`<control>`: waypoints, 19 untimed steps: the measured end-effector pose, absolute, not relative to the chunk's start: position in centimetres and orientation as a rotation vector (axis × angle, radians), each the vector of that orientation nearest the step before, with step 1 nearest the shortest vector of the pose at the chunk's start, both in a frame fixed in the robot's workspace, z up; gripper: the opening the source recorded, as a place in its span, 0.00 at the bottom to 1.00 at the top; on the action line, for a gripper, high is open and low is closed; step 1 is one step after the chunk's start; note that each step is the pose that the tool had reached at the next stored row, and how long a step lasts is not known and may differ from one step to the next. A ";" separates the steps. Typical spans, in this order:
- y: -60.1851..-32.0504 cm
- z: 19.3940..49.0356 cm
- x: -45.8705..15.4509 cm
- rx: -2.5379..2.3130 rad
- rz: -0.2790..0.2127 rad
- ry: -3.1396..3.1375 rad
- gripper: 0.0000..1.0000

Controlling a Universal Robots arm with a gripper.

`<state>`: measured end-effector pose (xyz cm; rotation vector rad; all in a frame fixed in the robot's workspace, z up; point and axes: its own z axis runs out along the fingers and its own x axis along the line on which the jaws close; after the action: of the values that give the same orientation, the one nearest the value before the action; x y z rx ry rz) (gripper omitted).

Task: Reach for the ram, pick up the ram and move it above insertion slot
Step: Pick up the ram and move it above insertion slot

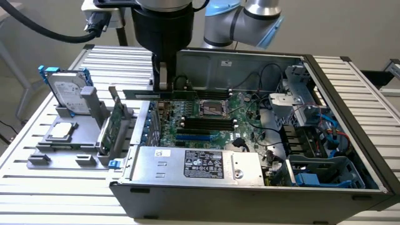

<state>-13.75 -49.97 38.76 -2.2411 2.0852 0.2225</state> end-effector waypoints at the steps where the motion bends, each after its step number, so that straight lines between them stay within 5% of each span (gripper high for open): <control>1: -49.8 38.8 -13.5 -2.241 0.223 2.085 0.14; 19: -46.3 38.8 -9.1 -2.242 0.220 2.087 0.14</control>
<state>-9.07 -46.29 38.75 -2.2424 2.0867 0.2199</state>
